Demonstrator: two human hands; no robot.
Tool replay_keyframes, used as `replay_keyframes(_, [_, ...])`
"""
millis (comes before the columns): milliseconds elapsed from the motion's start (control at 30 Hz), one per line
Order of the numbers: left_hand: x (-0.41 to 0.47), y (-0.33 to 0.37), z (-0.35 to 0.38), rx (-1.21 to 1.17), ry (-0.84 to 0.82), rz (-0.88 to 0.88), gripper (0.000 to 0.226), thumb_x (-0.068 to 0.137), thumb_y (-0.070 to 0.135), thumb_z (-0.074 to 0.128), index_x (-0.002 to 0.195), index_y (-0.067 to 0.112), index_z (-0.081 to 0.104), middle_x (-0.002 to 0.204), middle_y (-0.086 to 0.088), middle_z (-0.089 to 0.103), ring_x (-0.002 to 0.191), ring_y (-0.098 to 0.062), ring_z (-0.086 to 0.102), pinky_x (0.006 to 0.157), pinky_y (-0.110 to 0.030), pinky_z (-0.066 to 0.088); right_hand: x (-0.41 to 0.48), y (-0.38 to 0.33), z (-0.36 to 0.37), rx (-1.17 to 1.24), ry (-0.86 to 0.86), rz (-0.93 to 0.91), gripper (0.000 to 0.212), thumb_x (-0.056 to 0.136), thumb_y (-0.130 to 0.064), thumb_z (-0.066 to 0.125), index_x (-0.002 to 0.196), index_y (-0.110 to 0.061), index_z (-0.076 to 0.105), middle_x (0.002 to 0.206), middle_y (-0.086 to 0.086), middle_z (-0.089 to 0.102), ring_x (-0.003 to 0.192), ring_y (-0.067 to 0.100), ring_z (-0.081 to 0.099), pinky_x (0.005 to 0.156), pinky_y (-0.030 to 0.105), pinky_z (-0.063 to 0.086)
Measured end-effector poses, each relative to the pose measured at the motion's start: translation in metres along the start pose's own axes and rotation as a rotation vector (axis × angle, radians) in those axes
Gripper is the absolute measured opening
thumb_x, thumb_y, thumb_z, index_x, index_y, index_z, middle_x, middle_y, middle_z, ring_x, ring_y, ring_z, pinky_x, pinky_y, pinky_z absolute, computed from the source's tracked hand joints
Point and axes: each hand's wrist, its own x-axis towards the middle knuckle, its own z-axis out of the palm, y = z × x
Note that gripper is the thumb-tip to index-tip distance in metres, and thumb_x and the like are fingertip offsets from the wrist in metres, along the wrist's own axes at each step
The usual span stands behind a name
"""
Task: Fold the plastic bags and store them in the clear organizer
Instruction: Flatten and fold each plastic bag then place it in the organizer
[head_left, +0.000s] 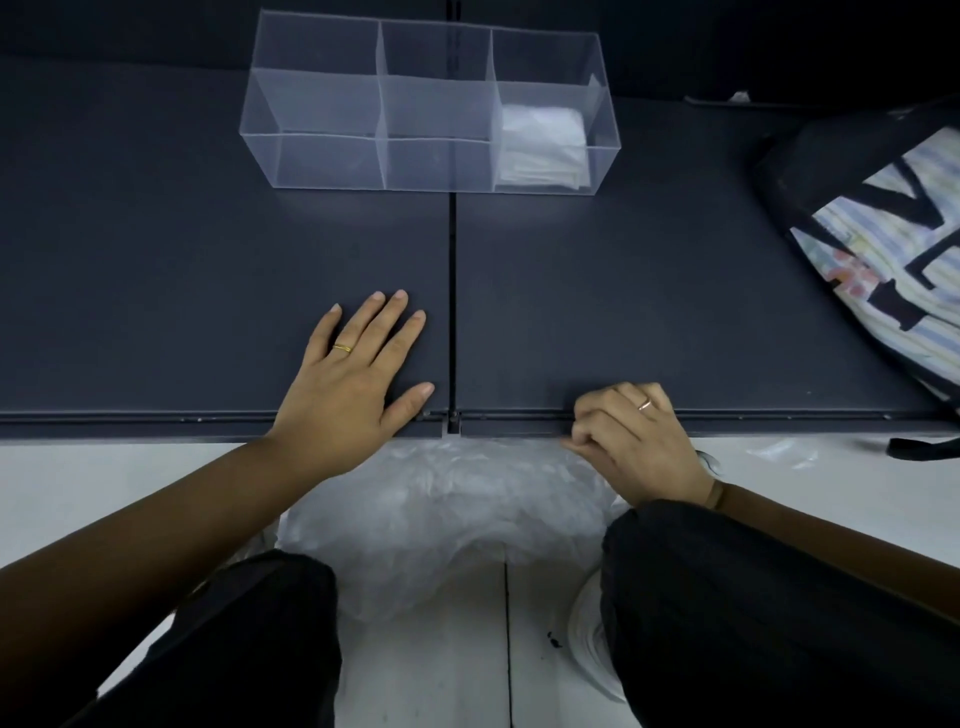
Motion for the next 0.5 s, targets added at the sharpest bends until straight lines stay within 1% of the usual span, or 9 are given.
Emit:
replay_keyframes(67, [0.0,0.0,0.0,-0.009,0.005,0.0,0.07,0.094,0.056,0.016,0.151,0.016,0.024,0.159,-0.006,0.019,0.147,-0.022,0.012,0.119,-0.049,0.011,-0.006,-0.003,0.0,0.029,0.009,-0.014,0.019,0.085,-0.018,0.064,0.067,-0.012,0.061,0.079,0.002,0.066,0.076,0.013,0.045,0.072,0.03,0.033])
replay_keyframes(133, [-0.001,-0.001,0.001,-0.015,0.009,0.004,0.07,0.094,0.056,0.016,0.151,0.015,0.024,0.159,-0.006,0.018,0.147,-0.022,0.012,0.119,-0.047,0.009,-0.011,-0.004,0.001,0.021,-0.029,-0.018,0.029,0.092,-0.04,0.053,0.081,-0.013,0.057,0.087,0.003,0.065,0.079,0.016,0.046,0.074,0.032,0.033])
replay_keyframes(200, [-0.002,-0.002,0.001,-0.009,0.008,0.004,0.07,0.095,0.055,0.015,0.151,0.016,0.023,0.159,-0.005,0.018,0.147,-0.022,0.012,0.12,-0.045,0.008,-0.011,-0.003,0.005,-0.09,-0.078,0.009,0.041,0.085,-0.053,0.054,0.094,-0.013,0.052,0.094,0.008,0.063,0.081,0.021,0.048,0.072,0.035,0.033])
replay_keyframes(233, [-0.004,-0.003,0.001,-0.005,0.005,0.002,0.07,0.095,0.055,0.014,0.152,0.016,0.023,0.159,-0.005,0.017,0.148,-0.021,0.012,0.12,-0.044,0.007,-0.009,-0.003,0.008,-0.151,-0.086,0.018,0.041,0.08,-0.048,0.061,0.097,-0.012,0.05,0.094,0.009,0.062,0.079,0.024,0.049,0.07,0.036,0.032])
replay_keyframes(267, [-0.005,-0.003,0.001,-0.003,0.003,-0.002,0.069,0.095,0.055,0.013,0.152,0.016,0.022,0.159,-0.005,0.017,0.148,-0.021,0.011,0.12,-0.044,0.006,-0.006,-0.002,0.012,-0.191,-0.081,0.024,0.039,0.075,-0.038,0.068,0.098,-0.012,0.048,0.093,0.01,0.062,0.077,0.027,0.051,0.069,0.036,0.032])
replay_keyframes(300, [-0.006,-0.003,0.001,-0.002,0.001,-0.009,0.069,0.095,0.055,0.013,0.152,0.016,0.022,0.159,-0.005,0.017,0.148,-0.021,0.011,0.12,-0.044,0.007,-0.003,-0.002,0.014,-0.204,-0.068,0.018,0.038,0.073,-0.026,0.072,0.098,-0.012,0.048,0.091,0.01,0.062,0.074,0.028,0.052,0.069,0.036,0.031])
replay_keyframes(333, [-0.008,-0.002,0.001,-0.001,0.002,-0.014,0.069,0.095,0.054,0.013,0.152,0.016,0.022,0.159,-0.005,0.017,0.148,-0.021,0.011,0.12,-0.044,0.007,-0.002,-0.001,0.016,-0.192,-0.054,-0.006,0.034,0.075,-0.021,0.071,0.099,-0.011,0.05,0.088,0.01,0.063,0.073,0.028,0.053,0.069,0.036,0.031])
replay_keyframes(433, [-0.012,-0.002,0.002,0.002,0.0,-0.015,0.067,0.096,0.053,0.014,0.151,0.015,0.023,0.159,-0.006,0.02,0.147,-0.022,0.014,0.12,-0.045,0.01,-0.002,0.001,0.01,-0.116,-0.009,-0.119,0.017,0.089,-0.025,0.065,0.093,-0.008,0.065,0.087,0.007,0.066,0.077,0.022,0.052,0.069,0.033,0.036])
replay_keyframes(500, [-0.015,-0.002,0.003,-0.003,0.011,-0.014,0.067,0.096,0.052,0.014,0.151,0.015,0.024,0.159,-0.006,0.02,0.147,-0.022,0.014,0.12,-0.045,0.009,-0.002,0.001,0.002,-0.071,-0.009,-0.164,0.02,0.092,-0.02,0.062,0.078,-0.007,0.068,0.084,0.007,0.067,0.074,0.022,0.055,0.068,0.032,0.038])
